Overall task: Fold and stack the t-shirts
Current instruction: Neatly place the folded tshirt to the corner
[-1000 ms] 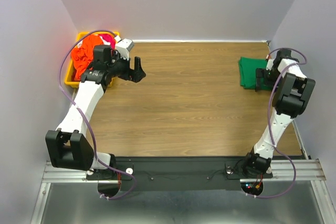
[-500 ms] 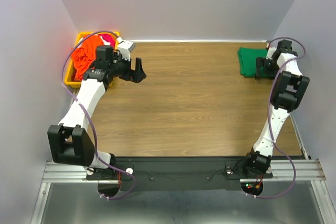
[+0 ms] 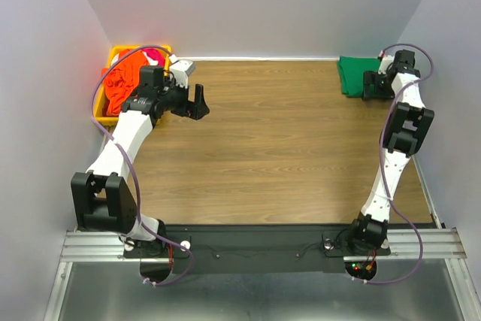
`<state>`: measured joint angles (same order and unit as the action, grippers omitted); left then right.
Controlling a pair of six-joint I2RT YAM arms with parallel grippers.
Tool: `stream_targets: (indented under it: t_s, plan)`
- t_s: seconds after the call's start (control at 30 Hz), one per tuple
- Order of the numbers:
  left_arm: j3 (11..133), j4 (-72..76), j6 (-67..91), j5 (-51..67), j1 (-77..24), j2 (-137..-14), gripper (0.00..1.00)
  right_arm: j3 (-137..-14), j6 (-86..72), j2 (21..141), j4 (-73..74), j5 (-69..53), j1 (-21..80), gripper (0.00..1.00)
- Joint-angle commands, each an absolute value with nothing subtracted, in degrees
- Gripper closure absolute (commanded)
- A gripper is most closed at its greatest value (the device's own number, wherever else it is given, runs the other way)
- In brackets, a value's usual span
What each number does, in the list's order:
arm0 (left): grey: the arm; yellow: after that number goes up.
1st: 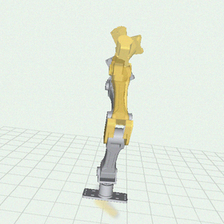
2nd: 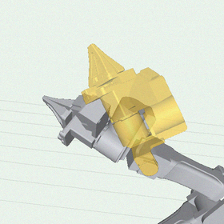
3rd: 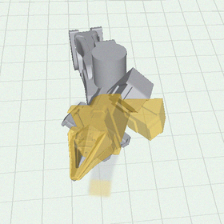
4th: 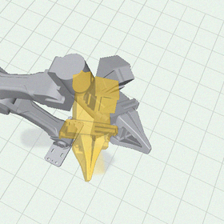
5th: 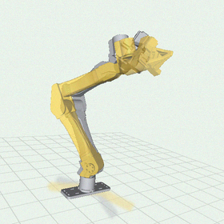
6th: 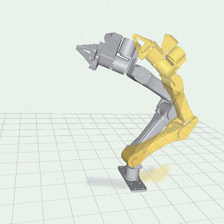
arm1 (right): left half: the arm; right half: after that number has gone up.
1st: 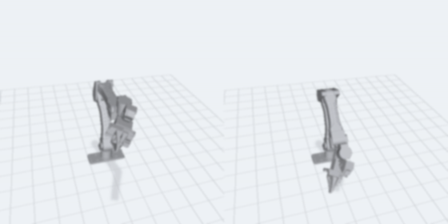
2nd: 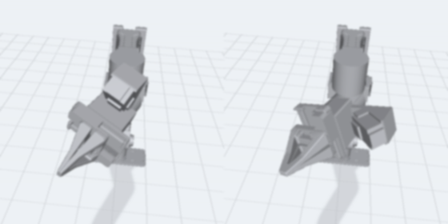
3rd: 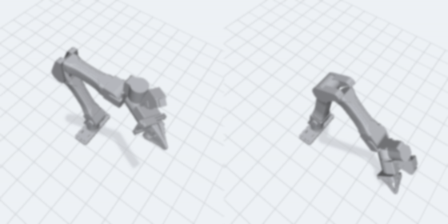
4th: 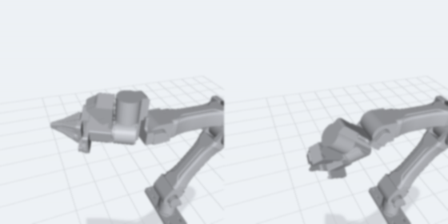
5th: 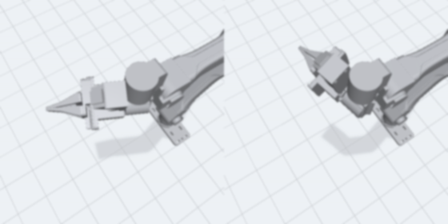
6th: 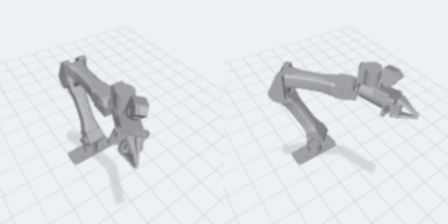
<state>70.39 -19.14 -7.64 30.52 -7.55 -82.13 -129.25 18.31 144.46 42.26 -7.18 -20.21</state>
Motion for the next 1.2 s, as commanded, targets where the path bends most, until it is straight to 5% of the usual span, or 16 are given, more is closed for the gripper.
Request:
stream_targets:
  t_s: [0.0,0.5,0.8,1.17]
  plan:
    - [73.2,-19.0,-8.4,30.7,-7.2,-82.7,0.01,-129.5,20.3,152.8,35.9,-5.6,-17.3,0.0]
    - [75.8,-21.2,-8.9,30.4,-6.7,-82.0,0.01,-128.9,20.7,148.4,35.8,-4.7,-17.1,0.0]
    - [78.4,-23.1,-5.9,26.7,-5.5,-76.1,0.01,-111.2,22.8,122.0,37.0,-7.8,-17.1,0.0]
    - [75.4,-31.4,-13.3,24.4,-4.6,-70.0,0.01,-95.2,19.4,90.0,55.5,-20.1,-17.2,0.0]
